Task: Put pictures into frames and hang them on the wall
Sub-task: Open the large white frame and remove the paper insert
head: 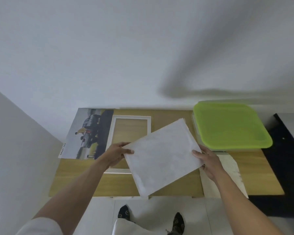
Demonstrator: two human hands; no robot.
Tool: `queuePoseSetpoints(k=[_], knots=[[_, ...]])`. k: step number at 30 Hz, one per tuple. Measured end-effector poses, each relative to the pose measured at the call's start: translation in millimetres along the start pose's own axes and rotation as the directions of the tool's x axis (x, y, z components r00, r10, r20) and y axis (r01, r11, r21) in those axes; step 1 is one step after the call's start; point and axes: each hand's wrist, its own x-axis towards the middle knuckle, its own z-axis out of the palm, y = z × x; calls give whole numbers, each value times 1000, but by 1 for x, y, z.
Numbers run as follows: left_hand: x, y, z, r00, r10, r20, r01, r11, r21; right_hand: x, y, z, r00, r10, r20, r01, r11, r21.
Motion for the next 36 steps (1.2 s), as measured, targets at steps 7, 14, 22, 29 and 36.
queuePoseSetpoints(k=[7,14,22,29,36], knots=[[3,-47,91,977,56,-205,-58,998,-3,0,12,-98,996,89,22,-84,984,-159],[17,-72,182,960,93,-264,-66,992,110,4,12,-196,983,169,75,-139,942,-307],[48,-91,271,957,84,-278,-12,968,252,12,15,-285,977,214,-23,-206,901,-382],[63,-86,333,973,109,-203,-53,963,264,23,16,-324,960,241,-144,-279,886,-371],[65,-103,349,935,311,-172,-110,713,692,28,16,-325,969,114,-219,-224,776,-590]])
